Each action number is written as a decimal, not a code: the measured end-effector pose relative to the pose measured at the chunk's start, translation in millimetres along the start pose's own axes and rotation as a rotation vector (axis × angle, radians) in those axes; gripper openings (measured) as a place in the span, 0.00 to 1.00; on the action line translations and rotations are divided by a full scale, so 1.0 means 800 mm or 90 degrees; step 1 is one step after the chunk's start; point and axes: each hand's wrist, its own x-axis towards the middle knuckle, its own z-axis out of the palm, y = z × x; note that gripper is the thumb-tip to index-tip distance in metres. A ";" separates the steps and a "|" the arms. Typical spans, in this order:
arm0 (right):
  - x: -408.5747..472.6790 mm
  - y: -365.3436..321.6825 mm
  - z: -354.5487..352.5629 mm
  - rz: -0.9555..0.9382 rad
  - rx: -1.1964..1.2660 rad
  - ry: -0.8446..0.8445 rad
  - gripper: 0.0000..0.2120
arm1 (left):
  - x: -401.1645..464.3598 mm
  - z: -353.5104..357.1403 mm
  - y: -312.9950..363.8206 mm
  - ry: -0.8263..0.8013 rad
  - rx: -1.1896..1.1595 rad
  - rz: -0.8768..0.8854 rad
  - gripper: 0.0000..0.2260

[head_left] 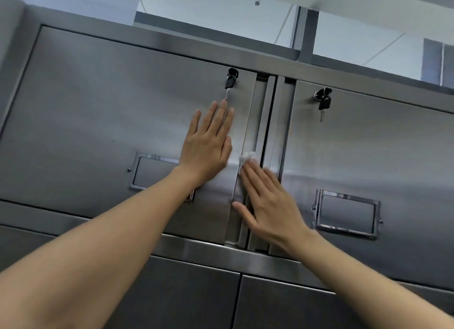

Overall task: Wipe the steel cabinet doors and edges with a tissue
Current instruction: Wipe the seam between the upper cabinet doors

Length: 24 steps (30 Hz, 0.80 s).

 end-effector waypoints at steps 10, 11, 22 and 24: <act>0.013 -0.013 0.002 0.083 0.041 0.033 0.36 | 0.001 -0.001 0.000 0.006 -0.008 0.001 0.27; -0.013 -0.030 0.009 0.073 0.052 0.028 0.35 | 0.001 -0.001 0.000 0.006 -0.011 0.001 0.27; 0.034 -0.013 0.002 0.141 0.027 0.052 0.34 | 0.000 -0.002 0.000 -0.007 -0.017 -0.001 0.27; -0.007 -0.045 0.014 0.141 0.049 0.057 0.34 | 0.000 -0.002 0.000 -0.003 -0.015 -0.003 0.27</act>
